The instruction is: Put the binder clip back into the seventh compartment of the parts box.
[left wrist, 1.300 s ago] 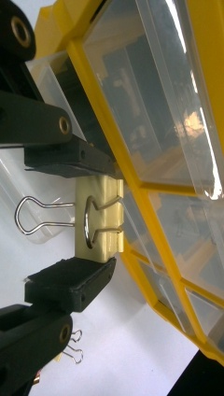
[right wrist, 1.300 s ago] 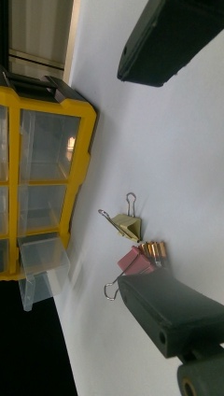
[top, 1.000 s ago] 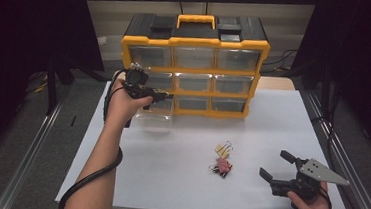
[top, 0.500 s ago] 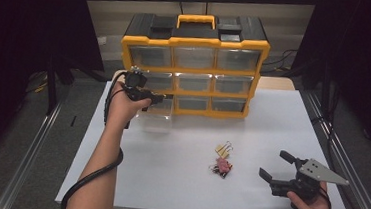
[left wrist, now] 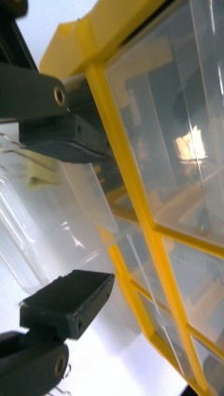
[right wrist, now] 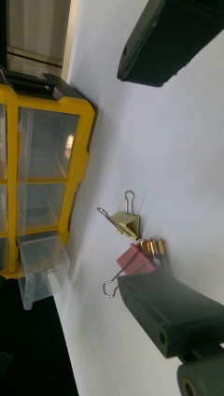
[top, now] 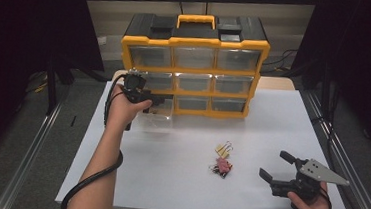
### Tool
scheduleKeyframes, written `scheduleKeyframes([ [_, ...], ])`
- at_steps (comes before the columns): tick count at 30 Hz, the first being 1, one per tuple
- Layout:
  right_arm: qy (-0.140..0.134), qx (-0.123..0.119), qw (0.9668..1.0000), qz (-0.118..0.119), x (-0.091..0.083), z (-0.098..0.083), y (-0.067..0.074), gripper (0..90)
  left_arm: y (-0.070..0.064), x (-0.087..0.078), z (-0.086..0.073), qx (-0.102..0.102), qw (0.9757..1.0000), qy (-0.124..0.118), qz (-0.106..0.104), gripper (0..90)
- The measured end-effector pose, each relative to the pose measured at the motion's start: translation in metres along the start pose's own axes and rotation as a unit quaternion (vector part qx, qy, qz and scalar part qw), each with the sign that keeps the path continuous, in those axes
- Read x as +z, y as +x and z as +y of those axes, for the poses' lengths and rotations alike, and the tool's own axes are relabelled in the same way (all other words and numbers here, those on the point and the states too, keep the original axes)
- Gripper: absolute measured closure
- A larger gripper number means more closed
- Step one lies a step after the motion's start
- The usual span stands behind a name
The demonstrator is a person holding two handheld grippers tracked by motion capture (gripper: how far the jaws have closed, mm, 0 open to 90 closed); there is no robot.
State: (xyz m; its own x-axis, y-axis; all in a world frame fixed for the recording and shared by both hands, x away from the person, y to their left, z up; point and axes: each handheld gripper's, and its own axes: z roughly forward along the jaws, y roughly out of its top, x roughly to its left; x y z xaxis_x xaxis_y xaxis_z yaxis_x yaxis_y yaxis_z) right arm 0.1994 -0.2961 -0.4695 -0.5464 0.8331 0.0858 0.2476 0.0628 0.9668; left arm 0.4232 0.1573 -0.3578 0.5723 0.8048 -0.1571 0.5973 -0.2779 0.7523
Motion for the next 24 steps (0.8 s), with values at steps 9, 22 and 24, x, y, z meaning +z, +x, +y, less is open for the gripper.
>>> scheduleKeyframes([
  [9, 0.0, -0.001, 1.0, 0.0, 0.0, 0.0, 0.0, 2.7, -0.017, -0.002, -0.004, 0.01, 0.9994, -0.013, -0.031, 28.8],
  [22, -0.001, 0.001, 1.0, -0.001, 0.0, 0.0, -0.001, 2.7, -0.038, 0.001, -0.012, 0.039, 0.9961, -0.024, -0.076, 19.4],
  [24, 0.0, 0.004, 1.0, 0.0, 0.0, 0.0, -0.001, 2.7, -0.044, 0.001, -0.013, 0.041, 0.9956, -0.026, -0.08, 18.7],
])
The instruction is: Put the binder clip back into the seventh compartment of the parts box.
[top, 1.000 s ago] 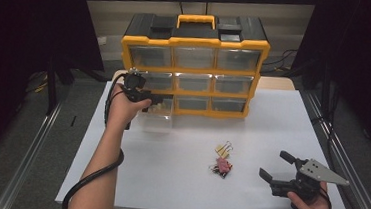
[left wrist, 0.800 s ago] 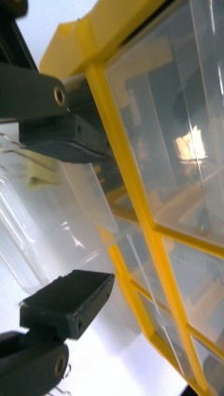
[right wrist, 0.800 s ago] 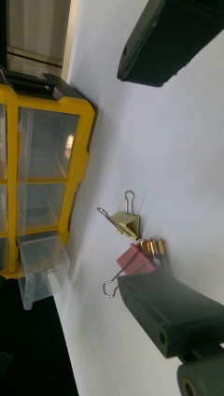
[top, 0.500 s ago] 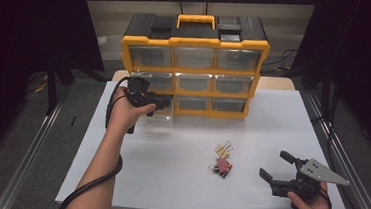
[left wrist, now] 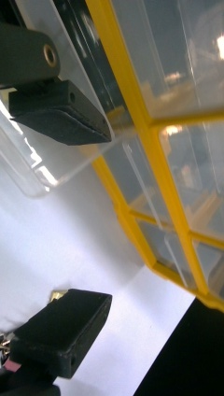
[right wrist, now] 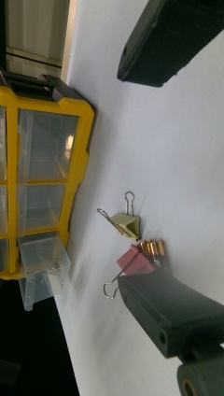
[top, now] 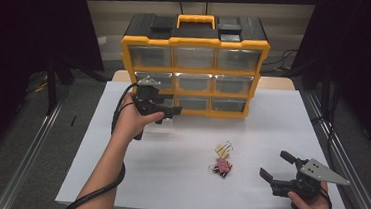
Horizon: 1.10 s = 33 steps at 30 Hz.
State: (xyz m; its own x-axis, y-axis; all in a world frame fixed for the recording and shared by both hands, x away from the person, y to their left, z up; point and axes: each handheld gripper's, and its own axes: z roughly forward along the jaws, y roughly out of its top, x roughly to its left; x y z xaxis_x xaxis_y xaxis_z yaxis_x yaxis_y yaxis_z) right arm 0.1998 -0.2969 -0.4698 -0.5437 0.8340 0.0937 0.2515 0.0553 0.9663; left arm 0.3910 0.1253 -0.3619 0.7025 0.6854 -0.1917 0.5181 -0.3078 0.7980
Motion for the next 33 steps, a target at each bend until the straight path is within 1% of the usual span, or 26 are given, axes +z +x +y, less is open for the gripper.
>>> scheduleKeyframes([
  [2, 0.001, -0.001, 1.0, 0.0, 0.0, 0.0, 0.0, 2.7, -0.005, 0.001, -0.002, 0.008, 0.9999, 0.002, -0.006, 17.8],
  [4, -0.001, -0.001, 1.0, 0.001, 0.0, 0.0, 0.0, 2.7, -0.009, 0.003, -0.004, 0.009, 0.9999, 0.0, -0.015, 17.4],
  [8, -0.001, -0.002, 1.0, 0.001, 0.0, 0.0, 0.0, 2.7, -0.017, 0.006, -0.008, 0.021, 0.9993, 0.008, -0.03, 16.1],
  [12, -0.001, -0.002, 1.0, 0.002, 0.0, 0.0, 0.001, 2.7, -0.024, 0.01, -0.012, 0.026, 0.9988, 0.005, -0.041, 15.5],
  [13, -0.001, -0.002, 1.0, 0.002, 0.0, 0.0, 0.0, 2.7, -0.026, 0.01, -0.013, 0.024, 0.9988, 0.004, -0.043, 15.2],
  [14, -0.001, -0.003, 1.0, 0.002, 0.0, 0.0, 0.0, 2.7, -0.027, 0.011, -0.014, 0.027, 0.9986, 0.008, -0.044, 14.9],
  [17, -0.002, -0.003, 1.0, 0.002, 0.0, 0.0, 0.0, 2.7, -0.031, 0.013, -0.017, 0.027, 0.9984, 0.001, -0.05, 14.2],
  [18, -0.002, -0.004, 1.0, 0.002, 0.0, 0.0, 0.0, 2.7, -0.032, 0.013, -0.018, 0.031, 0.9983, 0.004, -0.049, 13.9],
  [19, -0.003, 0.002, 1.0, 0.0, 0.001, 0.0, 0.001, 2.7, -0.034, 0.015, -0.019, 0.031, 0.9981, 0.001, -0.053, 13.8],
  [20, -0.003, 0.002, 1.0, 0.0, 0.001, 0.0, 0.001, 2.7, -0.035, 0.015, -0.02, 0.034, 0.998, 0.002, -0.054, 13.7],
  [22, -0.001, -0.003, 1.0, 0.002, 0.0, 0.0, 0.0, 2.7, -0.038, 0.017, -0.023, 0.036, 0.9978, 0.001, -0.056, 13.8],
  [23, -0.002, -0.001, 1.0, 0.001, 0.0, 0.0, 0.0, 2.7, -0.04, 0.018, -0.024, 0.039, 0.9976, 0.006, -0.056, 13.7],
  [24, -0.001, 0.002, 1.0, 0.002, 0.001, 0.0, 0.001, 2.7, -0.042, 0.019, -0.026, 0.04, 0.9973, 0.007, -0.061, 13.2],
  [25, 0.002, -0.001, 1.0, 0.002, 0.0, 0.0, 0.0, 2.7, -0.044, 0.02, -0.027, 0.04, 0.9972, 0.008, -0.063, 12.7],
  [29, 0.0, 0.0, 1.0, 0.002, 0.0, 0.0, 0.0, 2.7, -0.051, 0.022, -0.032, 0.05, 0.9965, 0.011, -0.066, 12.2],
  [30, -0.001, 0.005, 1.0, -0.001, 0.0, 0.0, 0.001, 2.7, -0.052, 0.022, -0.034, 0.052, 0.9962, 0.013, -0.068, 11.9],
  [32, 0.0, -0.002, 1.0, 0.001, 0.0, 0.0, 0.0, 2.7, -0.055, 0.023, -0.037, 0.053, 0.996, 0.013, -0.071, 11.9],
  [33, 0.0, -0.002, 1.0, 0.002, 0.0, 0.0, 0.0, 2.7, -0.056, 0.024, -0.039, 0.054, 0.9959, 0.009, -0.072, 11.9],
])
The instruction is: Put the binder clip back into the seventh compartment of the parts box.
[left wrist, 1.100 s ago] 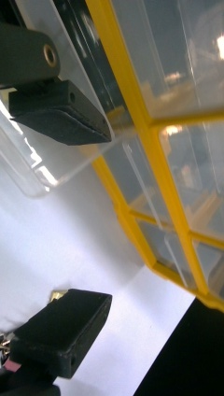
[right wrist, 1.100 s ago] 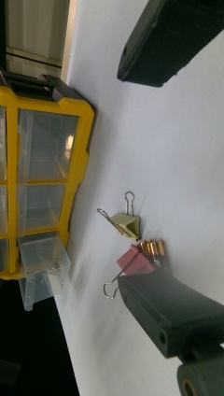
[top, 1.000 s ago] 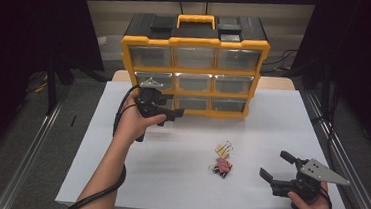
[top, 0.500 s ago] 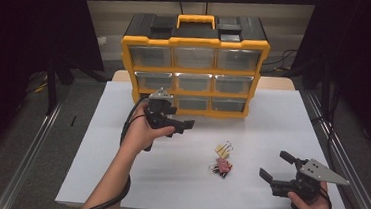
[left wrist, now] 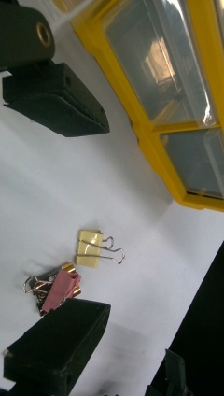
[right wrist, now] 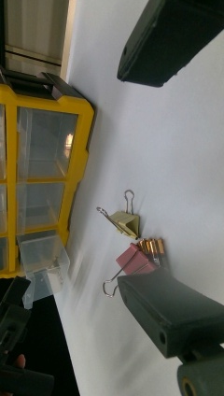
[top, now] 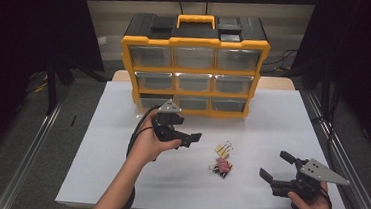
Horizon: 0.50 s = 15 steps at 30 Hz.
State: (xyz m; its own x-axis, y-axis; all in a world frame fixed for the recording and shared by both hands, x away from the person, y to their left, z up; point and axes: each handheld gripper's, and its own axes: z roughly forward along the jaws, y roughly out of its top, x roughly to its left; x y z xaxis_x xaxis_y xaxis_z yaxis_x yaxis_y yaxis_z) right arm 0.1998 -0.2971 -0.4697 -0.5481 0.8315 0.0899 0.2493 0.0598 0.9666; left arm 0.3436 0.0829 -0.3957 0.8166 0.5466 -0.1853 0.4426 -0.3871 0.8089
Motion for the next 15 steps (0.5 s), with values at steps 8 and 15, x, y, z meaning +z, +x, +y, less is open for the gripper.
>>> scheduleKeyframes([
  [8, 0.001, 0.003, 1.0, 0.003, 0.001, 0.0, 0.001, 2.7, -0.006, 0.006, -0.012, -0.003, 1.0, 0.0, -0.007, 12.2],
  [15, 0.0, 0.001, 1.0, 0.002, 0.0, 0.0, 0.001, 2.7, -0.014, 0.012, -0.021, 0.002, 0.9999, 0.001, -0.01, 12.9],
])
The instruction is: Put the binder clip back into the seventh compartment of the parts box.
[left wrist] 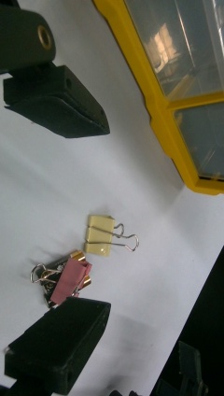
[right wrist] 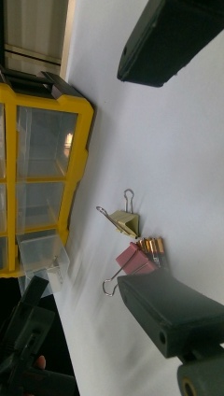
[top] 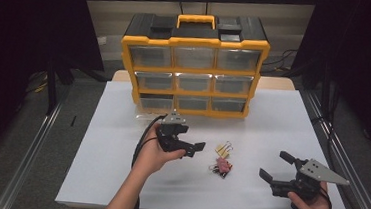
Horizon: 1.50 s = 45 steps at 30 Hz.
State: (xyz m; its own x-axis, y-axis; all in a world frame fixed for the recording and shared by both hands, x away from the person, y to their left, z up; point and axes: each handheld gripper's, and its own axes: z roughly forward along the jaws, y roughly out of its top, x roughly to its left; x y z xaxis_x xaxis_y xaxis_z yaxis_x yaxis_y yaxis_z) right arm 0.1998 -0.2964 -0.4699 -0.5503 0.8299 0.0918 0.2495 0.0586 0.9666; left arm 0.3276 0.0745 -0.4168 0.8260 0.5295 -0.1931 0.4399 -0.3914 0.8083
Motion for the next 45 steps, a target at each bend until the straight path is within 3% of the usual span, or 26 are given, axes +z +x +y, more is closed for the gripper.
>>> scheduleKeyframes([
  [14, -0.002, 0.003, 1.0, -0.002, 0.0, 0.0, 0.001, 2.7, -0.023, 0.016, -0.016, 0.015, 0.9996, 0.002, -0.024, 13.5],
  [23, 0.0, 0.0, 1.0, 0.0, 0.0, 0.0, 0.0, 2.7, -0.029, 0.028, -0.025, 0.012, 0.9993, 0.006, -0.035, 13.9],
  [34, 0.001, 0.0, 1.0, 0.001, 0.0, 0.0, 0.0, 2.6, -0.039, 0.041, -0.029, 0.045, 0.9979, 0.025, -0.04, 15.7],
  [35, 0.002, 0.001, 1.0, 0.001, 0.0, 0.0, 0.0, 2.6, -0.041, 0.043, -0.03, 0.038, 0.9982, 0.015, -0.044, 15.8],
  [37, 0.002, 0.003, 1.0, 0.001, -0.001, 0.0, 0.0, 2.6, -0.041, 0.044, -0.029, 0.052, 0.9974, 0.024, -0.044, 16.6],
  [42, 0.002, 0.0, 1.0, 0.001, -0.001, 0.0, 0.0, 2.6, -0.046, 0.05, -0.03, 0.052, 0.9968, 0.018, -0.058, 17.7],
  [45, 0.002, 0.001, 1.0, 0.001, -0.002, 0.0, 0.0, 2.6, -0.047, 0.053, -0.029, 0.064, 0.9961, 0.02, -0.058, 19.8],
])
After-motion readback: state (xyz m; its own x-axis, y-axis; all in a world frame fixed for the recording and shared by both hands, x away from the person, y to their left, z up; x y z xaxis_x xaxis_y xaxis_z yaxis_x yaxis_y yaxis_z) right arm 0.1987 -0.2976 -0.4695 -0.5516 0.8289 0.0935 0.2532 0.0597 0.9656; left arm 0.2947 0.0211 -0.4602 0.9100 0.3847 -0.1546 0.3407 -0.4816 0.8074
